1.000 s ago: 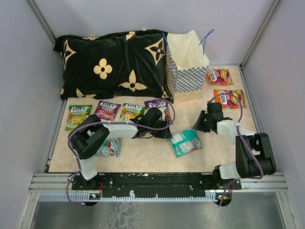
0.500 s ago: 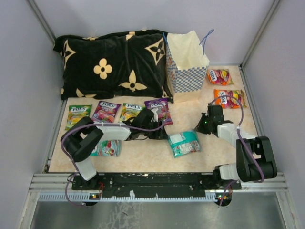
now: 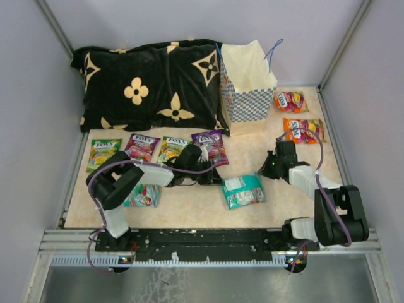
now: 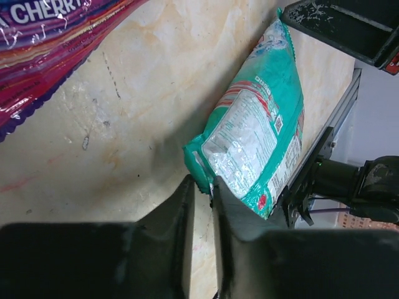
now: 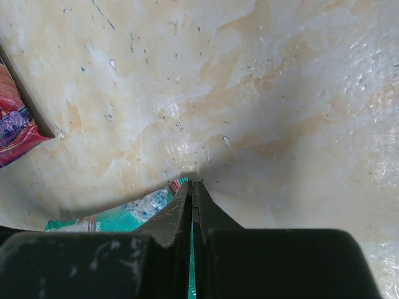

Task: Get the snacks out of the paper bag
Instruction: Adjust the snack at the center of the board.

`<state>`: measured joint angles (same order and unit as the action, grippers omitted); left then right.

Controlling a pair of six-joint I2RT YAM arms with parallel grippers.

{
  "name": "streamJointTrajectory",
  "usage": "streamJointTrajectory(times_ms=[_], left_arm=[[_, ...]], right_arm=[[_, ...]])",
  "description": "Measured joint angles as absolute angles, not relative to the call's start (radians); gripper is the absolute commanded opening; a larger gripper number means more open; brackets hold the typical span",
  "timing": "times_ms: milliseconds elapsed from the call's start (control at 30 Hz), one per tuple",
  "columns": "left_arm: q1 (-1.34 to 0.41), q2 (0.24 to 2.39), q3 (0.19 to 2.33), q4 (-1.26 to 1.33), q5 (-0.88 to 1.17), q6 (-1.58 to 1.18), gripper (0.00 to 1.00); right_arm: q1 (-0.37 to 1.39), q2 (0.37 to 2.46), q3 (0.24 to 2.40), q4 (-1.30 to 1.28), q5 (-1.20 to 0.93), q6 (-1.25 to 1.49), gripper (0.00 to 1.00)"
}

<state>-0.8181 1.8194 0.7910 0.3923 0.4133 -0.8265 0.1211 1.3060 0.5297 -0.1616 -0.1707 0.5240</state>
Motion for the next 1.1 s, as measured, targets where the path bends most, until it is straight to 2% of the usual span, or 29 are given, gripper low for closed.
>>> streamJointTrajectory(times_ms=[67,100,267,533,567,667,700,767,833,1100], left_arm=[[-0.817,1.819,0.790,0.396,0.413,-0.830,0.02],[-0.815,1.818,0.790,0.392,0.411,-0.826,0.00],[-0.808,1.756,0.808,0.268,0.348,-0.723,0.00],[-0.796,1.530,0.935,-0.005,0.141,-0.440,0.00],[-0.795,1.506,0.935,-0.016,0.122,-0.413,0.00],[-0.793,1.436,0.918,-0.035,0.084,-0.335,0.00],[-0.791,1.414,0.905,-0.034,0.078,-0.310,0.00],[-0.790,1.366,0.868,-0.031,0.070,-0.253,0.00],[-0.790,1.330,0.836,-0.035,0.072,-0.200,0.00],[-0.825,1.167,0.765,-0.061,0.124,-0.022,0.00]], right_arm=[[0.121,1.295,0.530,-0.165,-0.172,0.524,0.00],[0.121,1.282,0.528,-0.166,-0.177,0.524,0.00],[0.121,1.171,0.523,-0.171,-0.231,0.524,0.00],[0.196,0.992,0.577,-0.218,-0.262,0.498,0.02],[0.213,0.983,0.584,-0.220,-0.259,0.497,0.15],[0.251,0.970,0.590,-0.219,-0.262,0.495,0.67],[0.258,0.970,0.589,-0.218,-0.266,0.500,0.79],[0.266,0.970,0.585,-0.204,-0.286,0.489,0.93],[0.266,0.969,0.575,-0.173,-0.319,0.480,0.99],[0.266,0.970,0.535,0.043,-0.577,0.475,0.99]])
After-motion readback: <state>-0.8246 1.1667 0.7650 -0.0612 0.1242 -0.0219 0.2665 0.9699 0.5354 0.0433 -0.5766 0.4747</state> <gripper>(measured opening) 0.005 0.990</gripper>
